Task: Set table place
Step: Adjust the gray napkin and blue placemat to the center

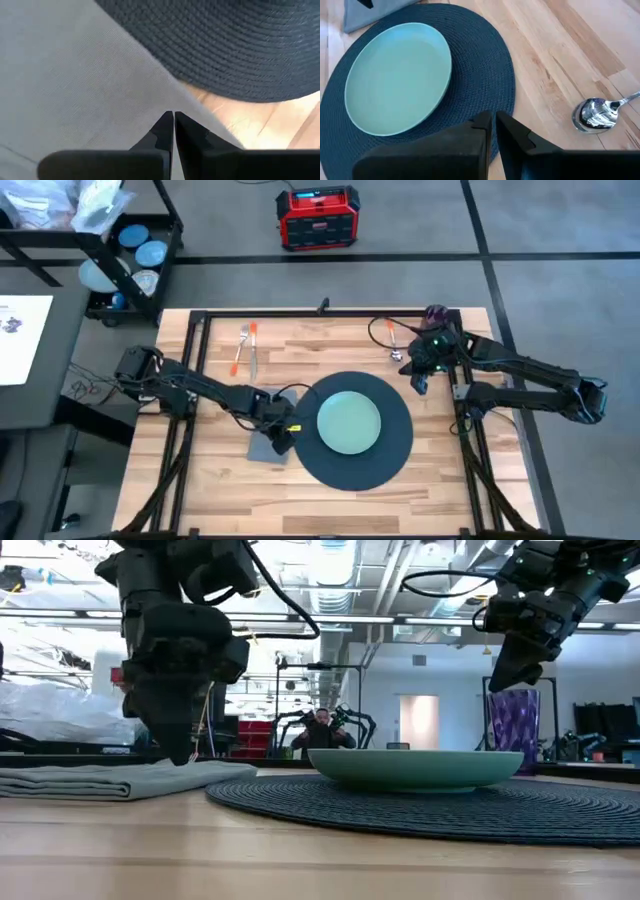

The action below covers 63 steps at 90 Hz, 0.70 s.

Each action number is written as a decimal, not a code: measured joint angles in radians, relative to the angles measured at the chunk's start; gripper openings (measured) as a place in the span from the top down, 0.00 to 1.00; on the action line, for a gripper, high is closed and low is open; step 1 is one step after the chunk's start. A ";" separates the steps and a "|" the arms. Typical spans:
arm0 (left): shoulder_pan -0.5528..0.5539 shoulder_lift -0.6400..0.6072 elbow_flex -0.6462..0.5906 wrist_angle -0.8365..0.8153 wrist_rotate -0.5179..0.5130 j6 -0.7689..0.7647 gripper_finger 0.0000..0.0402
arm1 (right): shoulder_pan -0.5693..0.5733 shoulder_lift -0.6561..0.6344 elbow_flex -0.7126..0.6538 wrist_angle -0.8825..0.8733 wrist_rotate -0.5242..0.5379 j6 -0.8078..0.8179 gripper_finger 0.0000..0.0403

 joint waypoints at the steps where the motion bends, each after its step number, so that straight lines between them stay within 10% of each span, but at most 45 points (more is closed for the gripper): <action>1: 0.001 0.002 0.000 0.001 0.000 0.003 1.00 | 0.002 0.000 0.000 0.000 0.000 0.000 0.96; 63: 0.085 0.055 0.038 0.017 -0.018 0.166 1.00 | 0.050 -0.001 -0.001 -0.001 -0.001 0.007 0.96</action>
